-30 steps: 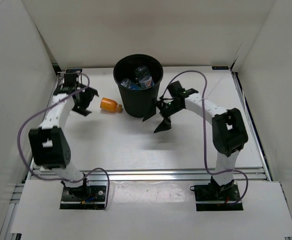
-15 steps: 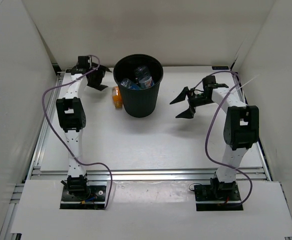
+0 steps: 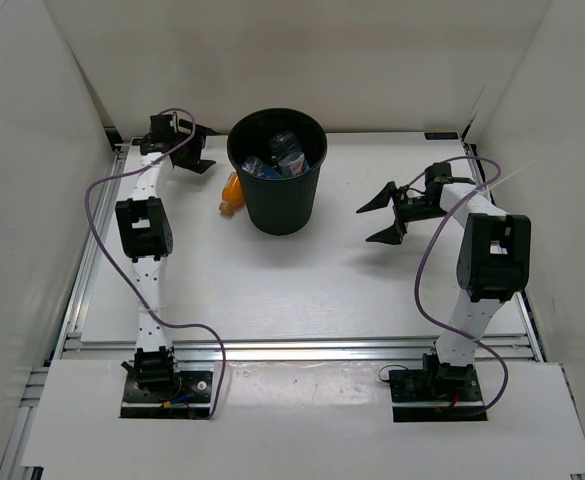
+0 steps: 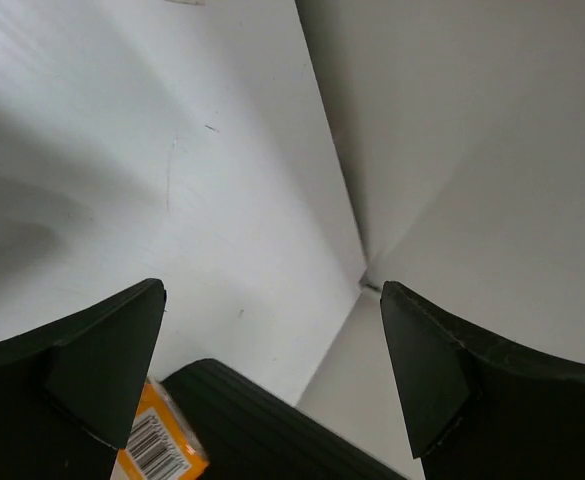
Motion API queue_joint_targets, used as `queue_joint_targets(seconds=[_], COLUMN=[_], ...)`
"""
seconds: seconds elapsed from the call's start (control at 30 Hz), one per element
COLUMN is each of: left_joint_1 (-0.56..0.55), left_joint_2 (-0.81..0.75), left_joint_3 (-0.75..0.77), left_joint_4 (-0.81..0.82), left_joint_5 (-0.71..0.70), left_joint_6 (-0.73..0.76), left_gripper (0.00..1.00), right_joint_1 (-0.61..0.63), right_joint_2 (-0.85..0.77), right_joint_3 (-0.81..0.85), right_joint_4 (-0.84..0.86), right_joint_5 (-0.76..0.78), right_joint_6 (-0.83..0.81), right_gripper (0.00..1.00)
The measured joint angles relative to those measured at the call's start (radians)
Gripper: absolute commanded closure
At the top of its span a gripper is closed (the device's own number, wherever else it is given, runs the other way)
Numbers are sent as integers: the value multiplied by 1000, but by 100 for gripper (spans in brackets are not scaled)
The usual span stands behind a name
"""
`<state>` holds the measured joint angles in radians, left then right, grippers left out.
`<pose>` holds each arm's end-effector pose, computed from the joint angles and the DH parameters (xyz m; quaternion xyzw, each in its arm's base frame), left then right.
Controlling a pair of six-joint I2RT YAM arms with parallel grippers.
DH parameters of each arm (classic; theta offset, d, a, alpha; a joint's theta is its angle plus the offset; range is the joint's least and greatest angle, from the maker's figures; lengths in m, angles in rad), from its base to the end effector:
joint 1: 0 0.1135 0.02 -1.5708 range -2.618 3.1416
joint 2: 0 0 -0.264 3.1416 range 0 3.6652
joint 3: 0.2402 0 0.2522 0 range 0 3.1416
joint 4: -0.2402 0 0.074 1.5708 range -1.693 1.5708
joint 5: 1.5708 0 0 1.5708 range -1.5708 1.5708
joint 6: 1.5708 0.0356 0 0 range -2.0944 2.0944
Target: Put the plastic bottles in the bin
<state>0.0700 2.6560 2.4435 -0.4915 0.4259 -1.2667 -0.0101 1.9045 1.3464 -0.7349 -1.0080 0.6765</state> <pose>0.5863 0.0264 0.1748 -0.4800 0.7512 -0.3897 0.2311 0.3718 0.0264 0.1947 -0.2290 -0.8391 -0.4916 0.0419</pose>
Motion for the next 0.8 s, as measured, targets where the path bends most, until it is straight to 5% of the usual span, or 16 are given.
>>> queue_joint_targets(seconds=[0.33, 0.8], left_joint_1=[-3, -39], left_joint_2=[-153, -181], left_joint_3=[-328, -301], left_joint_4=[26, 29], left_joint_5=[-22, -22], left_joint_6=[405, 670], left_gripper=[0, 0], right_joint_1=[-2, -3], right_joint_2=[9, 34], right_joint_3=[0, -22], right_joint_4=[14, 43], right_joint_5=[-10, -24], right_joint_6=[-3, -2], right_gripper=[14, 13])
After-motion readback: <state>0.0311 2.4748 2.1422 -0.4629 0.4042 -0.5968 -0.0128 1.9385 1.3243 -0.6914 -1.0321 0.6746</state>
